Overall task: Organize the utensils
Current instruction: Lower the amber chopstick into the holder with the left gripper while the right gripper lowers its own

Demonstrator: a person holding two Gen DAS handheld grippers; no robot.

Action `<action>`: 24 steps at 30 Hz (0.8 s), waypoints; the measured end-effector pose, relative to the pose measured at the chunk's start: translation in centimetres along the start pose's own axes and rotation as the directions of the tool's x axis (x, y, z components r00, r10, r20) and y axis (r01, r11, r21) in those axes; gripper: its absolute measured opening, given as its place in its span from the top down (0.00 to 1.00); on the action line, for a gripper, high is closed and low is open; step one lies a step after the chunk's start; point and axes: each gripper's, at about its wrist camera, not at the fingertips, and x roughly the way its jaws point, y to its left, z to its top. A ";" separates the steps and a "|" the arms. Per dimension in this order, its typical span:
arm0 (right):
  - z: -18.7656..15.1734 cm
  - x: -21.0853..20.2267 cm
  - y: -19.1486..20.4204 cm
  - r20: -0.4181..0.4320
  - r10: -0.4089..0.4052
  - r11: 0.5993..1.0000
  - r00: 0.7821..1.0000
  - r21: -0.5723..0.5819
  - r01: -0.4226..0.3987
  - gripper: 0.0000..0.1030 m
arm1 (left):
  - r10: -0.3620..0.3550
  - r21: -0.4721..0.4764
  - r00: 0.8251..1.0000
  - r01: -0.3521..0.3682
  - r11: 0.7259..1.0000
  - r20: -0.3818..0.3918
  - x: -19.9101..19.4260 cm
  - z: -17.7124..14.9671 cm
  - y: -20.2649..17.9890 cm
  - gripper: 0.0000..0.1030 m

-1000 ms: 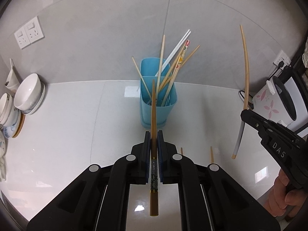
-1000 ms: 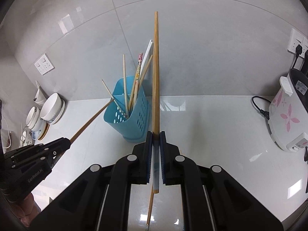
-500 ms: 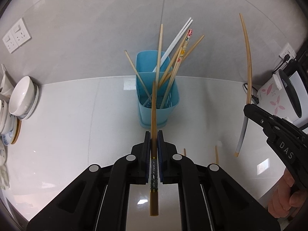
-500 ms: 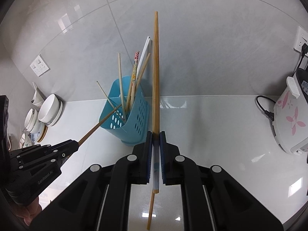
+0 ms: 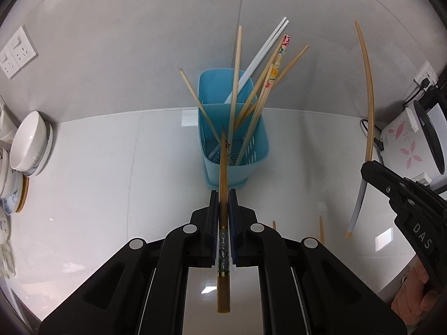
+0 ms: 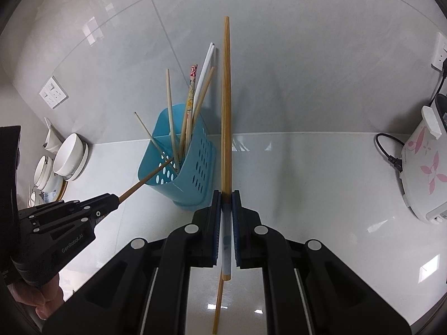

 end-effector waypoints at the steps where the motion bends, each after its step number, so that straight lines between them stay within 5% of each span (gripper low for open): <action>1: 0.0 0.1 0.0 -0.002 0.001 1.000 1.000 0.000 -0.001 0.93 | 0.003 0.000 1.000 -0.003 1.000 0.006 0.1 0.1 0.0 0.94; 24: 1.5 1.5 0.5 0.011 0.054 0.998 0.998 -0.010 -0.054 0.93 | 0.026 0.011 0.991 -0.027 1.000 0.130 1.9 5.7 0.1 0.94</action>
